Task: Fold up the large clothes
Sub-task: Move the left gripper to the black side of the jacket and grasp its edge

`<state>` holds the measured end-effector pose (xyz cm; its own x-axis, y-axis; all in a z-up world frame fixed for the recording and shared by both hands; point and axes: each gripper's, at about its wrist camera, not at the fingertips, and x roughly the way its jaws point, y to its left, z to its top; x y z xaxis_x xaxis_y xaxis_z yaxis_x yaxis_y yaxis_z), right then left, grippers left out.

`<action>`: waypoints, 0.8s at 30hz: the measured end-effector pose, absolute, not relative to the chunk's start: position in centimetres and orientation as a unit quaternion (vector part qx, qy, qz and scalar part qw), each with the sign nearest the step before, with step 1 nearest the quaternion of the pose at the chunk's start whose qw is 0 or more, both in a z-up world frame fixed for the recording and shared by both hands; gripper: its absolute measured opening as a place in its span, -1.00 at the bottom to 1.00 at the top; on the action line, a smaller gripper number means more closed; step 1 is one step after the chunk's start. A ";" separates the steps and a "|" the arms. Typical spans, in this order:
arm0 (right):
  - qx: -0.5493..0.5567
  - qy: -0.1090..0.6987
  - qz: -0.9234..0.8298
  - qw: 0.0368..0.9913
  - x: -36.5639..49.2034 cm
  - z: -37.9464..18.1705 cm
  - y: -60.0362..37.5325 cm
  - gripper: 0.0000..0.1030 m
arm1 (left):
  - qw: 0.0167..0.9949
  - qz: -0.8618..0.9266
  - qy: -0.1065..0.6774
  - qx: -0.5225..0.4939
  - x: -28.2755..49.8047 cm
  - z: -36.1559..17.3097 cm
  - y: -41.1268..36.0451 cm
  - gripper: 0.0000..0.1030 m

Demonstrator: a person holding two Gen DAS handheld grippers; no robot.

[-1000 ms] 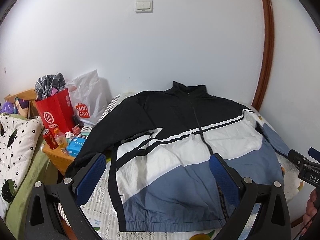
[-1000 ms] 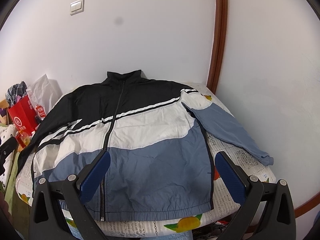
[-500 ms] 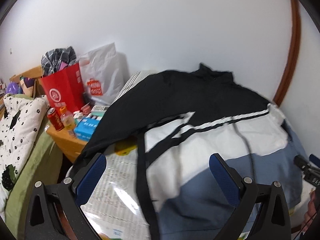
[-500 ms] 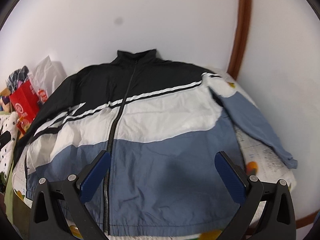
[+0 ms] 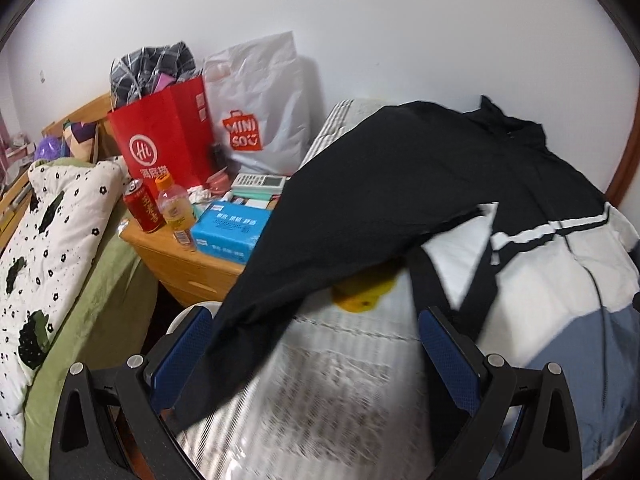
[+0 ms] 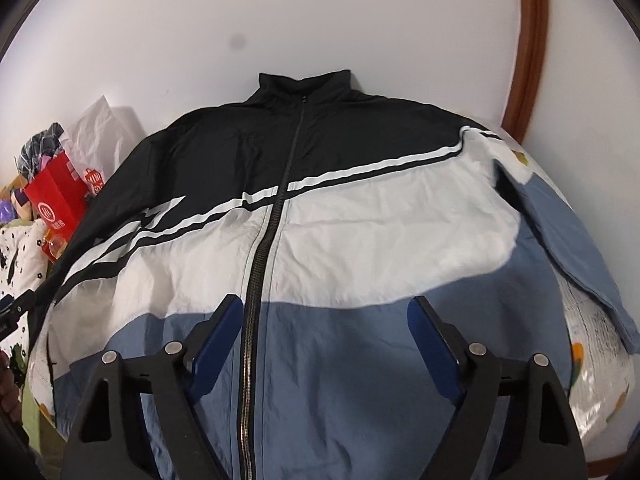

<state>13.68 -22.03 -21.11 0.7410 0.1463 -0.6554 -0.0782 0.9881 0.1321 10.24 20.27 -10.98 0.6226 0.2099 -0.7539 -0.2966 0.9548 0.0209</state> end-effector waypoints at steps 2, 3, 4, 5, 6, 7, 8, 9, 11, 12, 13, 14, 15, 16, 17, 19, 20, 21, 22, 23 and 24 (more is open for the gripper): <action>0.040 0.360 0.060 0.930 14.5 -21.4 -21.4 0.62 | 0.896 0.141 0.418 -0.052 10.9 -11.7 20.9 0.99; 0.036 0.363 0.061 0.929 15.1 -21.5 -21.0 0.62 | 0.894 0.142 0.421 -0.050 11.1 -12.1 21.1 0.98; 0.034 0.366 0.060 0.928 15.4 -21.6 -20.8 0.62 | 0.893 0.144 0.424 -0.049 11.4 -12.4 21.3 0.95; 0.032 0.368 0.060 0.927 15.7 -21.7 -20.6 0.62 | 0.892 0.145 0.426 -0.050 11.7 -12.7 21.6 0.94; 0.030 0.371 0.059 0.926 16.1 -21.8 -20.4 0.62 | 0.891 0.146 0.428 -0.049 11.9 -13.0 21.8 0.93; 0.029 0.374 0.059 0.925 16.4 -21.9 -20.3 0.62 | 0.890 0.147 0.430 -0.047 12.1 -13.3 22.0 0.92; 0.027 0.377 0.057 0.924 16.8 -22.0 -20.1 0.62 | 0.889 0.150 0.431 -0.045 12.3 -13.5 22.2 0.89; 0.024 0.380 0.056 0.923 17.1 -22.1 -20.0 0.62 | 0.888 0.152 0.432 -0.043 12.4 -13.6 22.3 0.84; 0.018 0.383 0.052 0.922 17.7 -22.2 -19.8 0.62 | 0.887 0.154 0.434 -0.043 12.7 -14.0 22.6 0.79; 0.015 0.384 0.050 0.922 18.0 -22.3 -19.6 0.62 | 0.886 0.153 0.435 -0.045 12.8 -14.1 22.7 0.72; 0.013 0.384 0.049 0.922 18.2 -22.2 -19.6 0.62 | 0.886 0.148 0.436 -0.050 12.9 -14.3 22.8 0.67; 0.012 0.385 0.048 0.922 18.4 -22.2 -19.5 0.62 | 0.886 0.146 0.437 -0.053 13.0 -14.3 22.9 0.58; 0.011 0.386 0.047 0.921 18.5 -22.1 -19.4 0.62 | 0.886 0.143 0.438 -0.056 13.1 -14.4 23.0 0.51; 0.010 0.386 0.047 0.921 18.6 -22.1 -19.4 0.62 | 0.886 0.142 0.438 -0.057 13.3 -14.5 23.0 0.43; 0.009 0.387 0.047 0.921 18.7 -22.0 -19.4 0.62 | 0.886 0.142 0.438 -0.058 13.4 -14.5 23.1 0.38; 0.009 0.386 0.047 0.921 18.8 -21.8 -19.3 0.62 | 0.885 0.141 0.440 -0.059 13.9 -14.7 23.3 0.14; 0.008 0.386 0.047 0.921 18.8 -21.7 -19.3 0.62 | 0.885 0.141 0.440 -0.062 14.0 -14.7 23.4 0.07; 0.007 0.386 0.047 0.921 18.9 -21.6 -19.4 0.62 | 0.884 0.141 0.440 -0.064 14.1 -14.7 23.5 -0.09; 0.006 0.385 0.047 0.922 18.9 -21.5 -19.4 0.62 | 0.884 0.142 0.441 -0.067 14.2 -14.6 23.6 -0.25; 0.005 0.385 0.047 0.922 18.9 -21.4 -19.4 0.62 | 0.884 0.140 0.441 -0.070 14.3 -14.6 23.7 -0.30; 0.005 0.384 0.046 0.922 18.9 -21.3 -19.5 0.62 | 0.884 0.139 0.441 -0.072 14.4 -14.5 23.7 -0.44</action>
